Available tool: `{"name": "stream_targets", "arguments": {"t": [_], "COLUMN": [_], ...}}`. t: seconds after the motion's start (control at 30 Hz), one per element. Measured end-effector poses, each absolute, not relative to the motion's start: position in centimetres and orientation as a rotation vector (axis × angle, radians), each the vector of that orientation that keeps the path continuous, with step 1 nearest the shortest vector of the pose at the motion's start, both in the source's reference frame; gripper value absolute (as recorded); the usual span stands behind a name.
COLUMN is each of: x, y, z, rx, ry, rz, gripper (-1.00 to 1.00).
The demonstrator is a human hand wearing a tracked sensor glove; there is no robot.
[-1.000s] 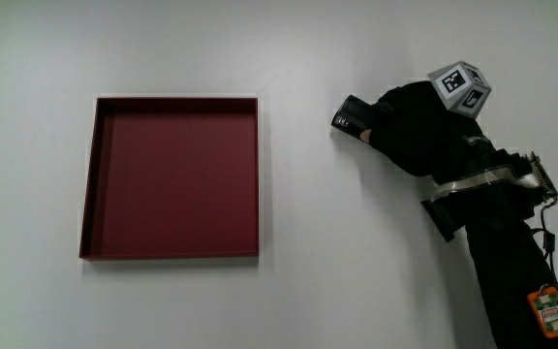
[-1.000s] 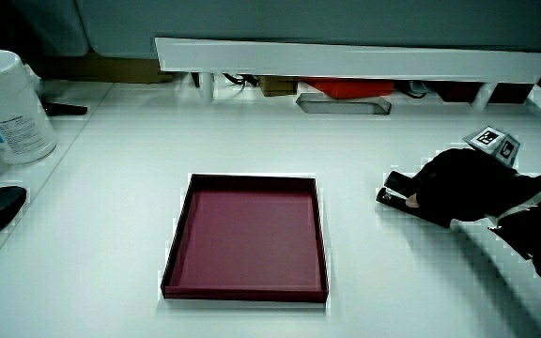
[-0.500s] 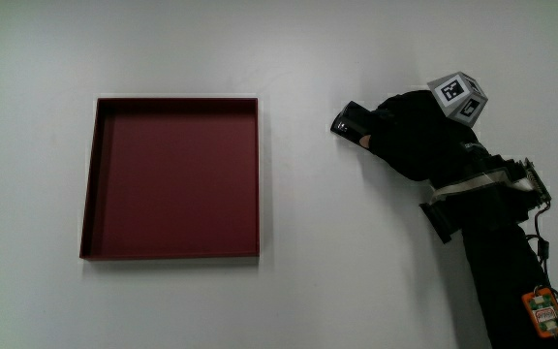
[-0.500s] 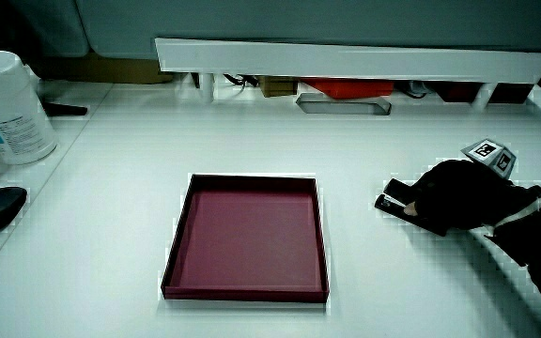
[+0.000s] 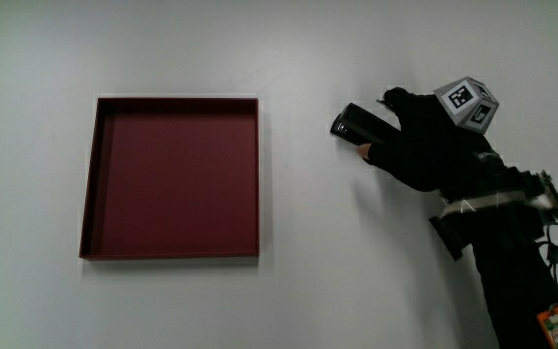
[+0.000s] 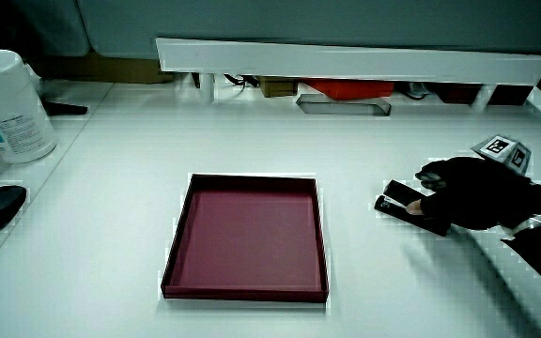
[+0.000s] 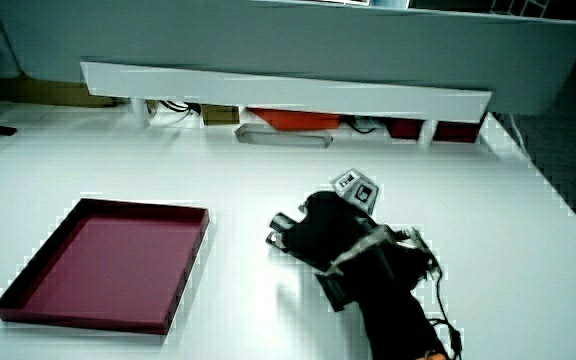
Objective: Place stapper on desk
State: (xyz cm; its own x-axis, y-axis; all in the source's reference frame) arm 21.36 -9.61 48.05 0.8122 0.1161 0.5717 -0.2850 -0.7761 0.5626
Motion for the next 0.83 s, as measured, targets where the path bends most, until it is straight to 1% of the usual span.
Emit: {"name": "stream_targets", "arguments": {"t": [0.17,0.2,0.3,0.43,0.47,0.67,0.7,0.73,0.8,0.83], "x": [19.9,19.5,18.6,18.0,17.7,17.7,18.1,17.6,17.9,17.7], "y": [-8.5,-8.1,-6.6,-4.2,-3.6,-0.1,0.5,0.9,1.7,2.0], "z": [43.7,42.3,38.9,35.4,34.5,33.3,34.1,32.8,33.3,33.1], "rx": [2.306,2.260,2.272,2.302,2.329,2.307,2.307,2.324,2.497,2.502], "ry": [-0.209,-0.190,-0.190,-0.247,-0.277,-0.203,-0.209,-0.237,-0.419,-0.445], "rz": [0.648,0.629,0.532,0.511,0.488,0.461,0.559,0.476,0.450,0.426], "gripper": [-1.00,-1.00,-1.00,-1.00,-1.00,-1.00,-1.00,-1.00,-1.00,-1.00]}}
